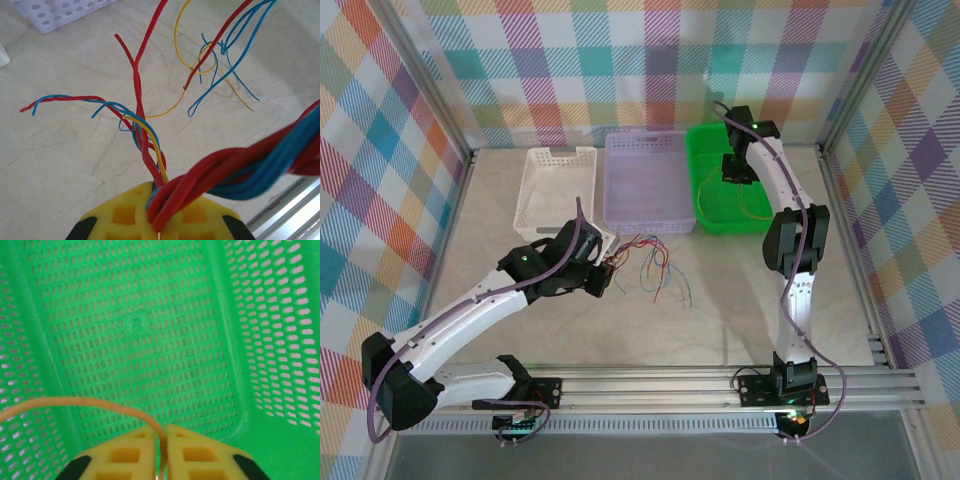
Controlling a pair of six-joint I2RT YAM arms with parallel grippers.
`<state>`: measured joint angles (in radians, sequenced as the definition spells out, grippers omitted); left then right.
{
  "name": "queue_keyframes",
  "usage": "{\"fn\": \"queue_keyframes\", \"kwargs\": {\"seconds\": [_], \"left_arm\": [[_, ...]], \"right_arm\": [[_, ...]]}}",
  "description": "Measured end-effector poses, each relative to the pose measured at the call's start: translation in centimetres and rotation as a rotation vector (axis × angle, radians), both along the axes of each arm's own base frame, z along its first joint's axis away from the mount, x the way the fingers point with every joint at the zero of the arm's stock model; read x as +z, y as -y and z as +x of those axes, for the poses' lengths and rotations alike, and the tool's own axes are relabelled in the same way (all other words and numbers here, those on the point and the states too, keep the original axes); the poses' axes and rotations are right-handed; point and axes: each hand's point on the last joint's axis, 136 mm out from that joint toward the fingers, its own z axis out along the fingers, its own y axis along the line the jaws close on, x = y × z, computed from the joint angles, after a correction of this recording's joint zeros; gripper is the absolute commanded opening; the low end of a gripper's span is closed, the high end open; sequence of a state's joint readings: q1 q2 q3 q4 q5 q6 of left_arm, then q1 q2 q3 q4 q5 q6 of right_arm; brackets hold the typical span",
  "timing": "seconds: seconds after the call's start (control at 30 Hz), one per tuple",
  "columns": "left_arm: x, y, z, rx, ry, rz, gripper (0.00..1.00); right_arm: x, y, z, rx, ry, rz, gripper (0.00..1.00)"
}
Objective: Untangle the cables
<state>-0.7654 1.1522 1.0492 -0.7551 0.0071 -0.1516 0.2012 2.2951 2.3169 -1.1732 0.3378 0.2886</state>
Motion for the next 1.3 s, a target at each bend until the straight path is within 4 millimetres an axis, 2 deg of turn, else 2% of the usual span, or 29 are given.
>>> {"fn": "queue_keyframes", "kwargs": {"seconds": [0.27, 0.5, 0.6, 0.67, 0.77, 0.87, 0.9, 1.03, 1.1, 1.2, 1.3], "left_arm": [[-0.2, 0.1, 0.0, -0.005, -0.005, 0.005, 0.00], [-0.3, 0.1, 0.0, -0.009, -0.006, 0.008, 0.00], [-0.4, 0.2, -0.1, -0.015, -0.007, 0.012, 0.00], [-0.4, 0.2, -0.1, -0.016, -0.007, 0.012, 0.00], [-0.4, 0.2, -0.1, -0.016, -0.008, 0.011, 0.00], [-0.4, 0.3, -0.2, -0.020, -0.011, 0.008, 0.00], [-0.4, 0.3, -0.2, -0.020, -0.011, 0.007, 0.00], [-0.4, 0.4, -0.3, -0.024, -0.015, 0.003, 0.00], [-0.4, 0.5, -0.3, -0.027, -0.017, 0.000, 0.00], [-0.4, 0.6, -0.4, -0.032, -0.022, -0.003, 0.00], [-0.4, 0.7, -0.5, -0.037, -0.027, -0.008, 0.00]], "right_arm": [[1.1, -0.2, 1.0, -0.003, 0.033, 0.006, 0.21], [-1.3, 0.1, 1.3, -0.009, -0.016, -0.002, 0.21], [-1.8, -0.1, 1.1, -0.012, -0.033, 0.010, 0.27], [-1.3, -0.5, 1.1, -0.011, -0.025, 0.037, 0.35], [0.7, -1.3, 0.8, -0.007, 0.010, 0.094, 0.47], [4.6, -2.0, -0.4, 0.001, 0.078, 0.164, 0.58], [6.6, -2.1, -1.1, 0.005, 0.119, 0.193, 0.62], [13.8, -2.8, -5.9, 0.037, 0.277, 0.318, 0.70], [16.7, -3.1, -8.3, 0.065, 0.357, 0.375, 0.73], [18.6, -4.3, -11.9, 0.127, 0.431, 0.452, 0.75], [17.5, -6.4, -15.4, 0.216, 0.433, 0.531, 0.75]]}}
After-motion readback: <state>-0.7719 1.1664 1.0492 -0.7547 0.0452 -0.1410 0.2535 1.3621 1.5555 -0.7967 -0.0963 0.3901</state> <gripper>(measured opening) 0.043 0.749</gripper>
